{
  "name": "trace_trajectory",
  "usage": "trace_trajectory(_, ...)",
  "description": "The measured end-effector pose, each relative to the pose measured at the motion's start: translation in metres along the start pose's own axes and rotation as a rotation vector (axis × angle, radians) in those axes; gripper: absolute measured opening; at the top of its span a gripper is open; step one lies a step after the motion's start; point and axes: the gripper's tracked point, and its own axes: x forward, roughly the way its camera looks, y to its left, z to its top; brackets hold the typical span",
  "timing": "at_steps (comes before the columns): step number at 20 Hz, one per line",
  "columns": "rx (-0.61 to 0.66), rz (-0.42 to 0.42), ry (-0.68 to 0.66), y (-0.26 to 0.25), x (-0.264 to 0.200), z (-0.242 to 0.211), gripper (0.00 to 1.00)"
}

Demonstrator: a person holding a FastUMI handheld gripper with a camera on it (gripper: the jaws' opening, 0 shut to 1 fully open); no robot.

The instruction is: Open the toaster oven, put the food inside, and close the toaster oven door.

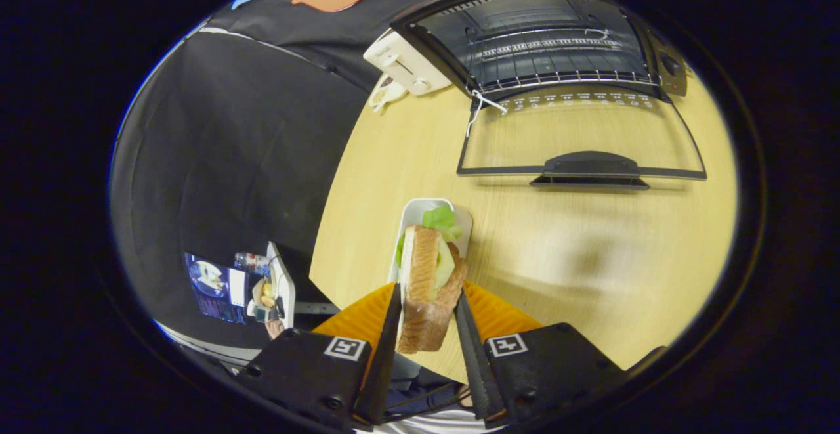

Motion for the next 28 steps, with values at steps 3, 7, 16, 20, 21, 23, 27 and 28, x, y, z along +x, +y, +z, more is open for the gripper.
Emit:
trace_trajectory(3, 0.029, 0.041, 0.018, 0.007, 0.002, -0.003, 0.49)
trace_trajectory(7, 0.089, 0.122, -0.013, 0.009, 0.002, 0.003, 0.45)
trace_trajectory(16, 0.011, 0.15, -0.112, 0.014, -0.017, 0.008, 0.34)
trace_trajectory(20, 0.083, 0.254, -0.183, 0.021, -0.039, 0.022, 0.34)
trace_trajectory(21, 0.089, 0.263, -0.205, 0.019, -0.044, 0.026, 0.33)
trace_trajectory(23, 0.086, 0.269, -0.252, 0.011, -0.052, 0.035, 0.34)
trace_trajectory(27, 0.142, 0.307, -0.436, -0.004, -0.069, 0.065, 0.34)
trace_trajectory(28, 0.172, 0.32, -0.488, -0.008, -0.073, 0.073, 0.34)
